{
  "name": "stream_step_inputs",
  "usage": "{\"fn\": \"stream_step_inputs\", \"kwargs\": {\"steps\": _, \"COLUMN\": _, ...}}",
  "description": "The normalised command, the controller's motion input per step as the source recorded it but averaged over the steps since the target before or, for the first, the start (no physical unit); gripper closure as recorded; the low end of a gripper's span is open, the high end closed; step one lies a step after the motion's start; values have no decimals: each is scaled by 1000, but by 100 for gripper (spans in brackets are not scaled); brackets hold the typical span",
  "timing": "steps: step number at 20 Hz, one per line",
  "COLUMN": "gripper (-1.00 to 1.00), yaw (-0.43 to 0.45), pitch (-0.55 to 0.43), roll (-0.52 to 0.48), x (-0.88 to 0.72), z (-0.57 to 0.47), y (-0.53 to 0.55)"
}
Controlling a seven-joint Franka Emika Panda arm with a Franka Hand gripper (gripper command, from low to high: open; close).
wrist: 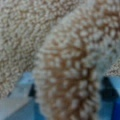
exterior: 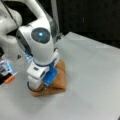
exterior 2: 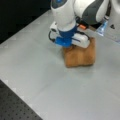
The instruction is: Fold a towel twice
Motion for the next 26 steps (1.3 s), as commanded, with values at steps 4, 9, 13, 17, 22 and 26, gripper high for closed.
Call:
{"fn": "stream_step_inputs", "kwargs": {"steps": 4, "gripper": 100, "yaw": -33, "pitch": -255, "roll": 125, "x": -209, "z": -174, "y": -80}}
{"fn": "stream_step_inputs", "kwargs": {"steps": 9, "gripper": 100, "yaw": -23, "pitch": -223, "roll": 91, "x": -240, "z": -157, "y": -150}}
{"fn": "stream_step_inputs", "kwargs": {"steps": 13, "gripper": 100, "yaw": -43, "pitch": -206, "roll": 53, "x": -280, "z": -166, "y": -204}}
{"fn": "stream_step_inputs", "kwargs": {"steps": 17, "gripper": 100, "yaw": -7, "pitch": -203, "roll": 38, "x": -273, "z": -193, "y": -196}}
{"fn": "stream_step_inputs", "kwargs": {"steps": 22, "gripper": 100, "yaw": 31, "pitch": -200, "roll": 24, "x": -211, "z": -223, "y": -142}}
{"fn": "stream_step_inputs", "kwargs": {"steps": 26, "gripper": 100, "yaw": 10, "pitch": -201, "roll": 19, "x": -134, "z": -250, "y": -88}}
